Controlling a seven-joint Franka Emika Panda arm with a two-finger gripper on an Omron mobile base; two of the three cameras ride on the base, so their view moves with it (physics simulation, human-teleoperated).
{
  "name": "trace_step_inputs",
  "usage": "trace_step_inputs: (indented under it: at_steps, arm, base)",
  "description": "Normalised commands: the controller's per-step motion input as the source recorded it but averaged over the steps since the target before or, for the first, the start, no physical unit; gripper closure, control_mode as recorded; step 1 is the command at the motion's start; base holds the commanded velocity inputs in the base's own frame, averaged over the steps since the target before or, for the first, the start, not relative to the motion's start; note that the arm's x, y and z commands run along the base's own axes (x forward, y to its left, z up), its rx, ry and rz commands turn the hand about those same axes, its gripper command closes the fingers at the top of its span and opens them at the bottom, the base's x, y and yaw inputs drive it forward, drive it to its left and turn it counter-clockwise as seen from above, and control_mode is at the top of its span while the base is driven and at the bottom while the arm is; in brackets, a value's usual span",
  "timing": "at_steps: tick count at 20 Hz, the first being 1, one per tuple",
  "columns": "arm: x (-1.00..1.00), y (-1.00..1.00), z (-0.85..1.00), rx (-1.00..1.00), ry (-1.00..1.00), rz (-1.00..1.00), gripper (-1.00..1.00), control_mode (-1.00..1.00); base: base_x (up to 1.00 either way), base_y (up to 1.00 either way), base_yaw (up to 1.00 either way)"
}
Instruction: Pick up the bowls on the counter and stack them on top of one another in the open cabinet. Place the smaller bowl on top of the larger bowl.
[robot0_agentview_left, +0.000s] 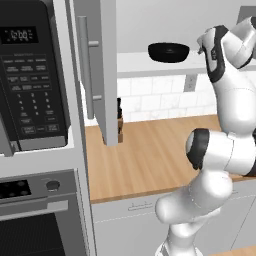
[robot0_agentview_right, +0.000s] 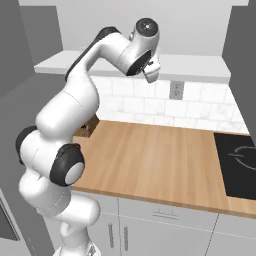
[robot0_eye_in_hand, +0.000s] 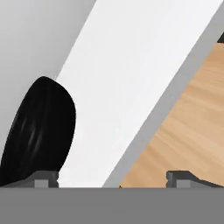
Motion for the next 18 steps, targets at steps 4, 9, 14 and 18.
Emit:
trace_step_inputs:
  at_steps: [4, 9, 14, 18]
  arm:
    - [-1.0, -0.33, -1.0, 0.0, -0.09, 0.0, -1.0, -1.0]
    - [-1.0, -0.05, -1.0, -0.19, 0.0, 0.0, -1.0, -1.0]
    - [-0.85, -0.18, -1.0, -0.13, 0.05, -0.04, -1.0, -1.0]
    - [0.11, -0.06, -0.31, -0.01, 0.2, 0.0, -1.0, -1.0]
  base:
    - [0.0, 0.0, 0.0]
    - [0.0, 0.0, 0.0]
    - [0.0, 0.0, 0.0]
    - [0.0, 0.0, 0.0]
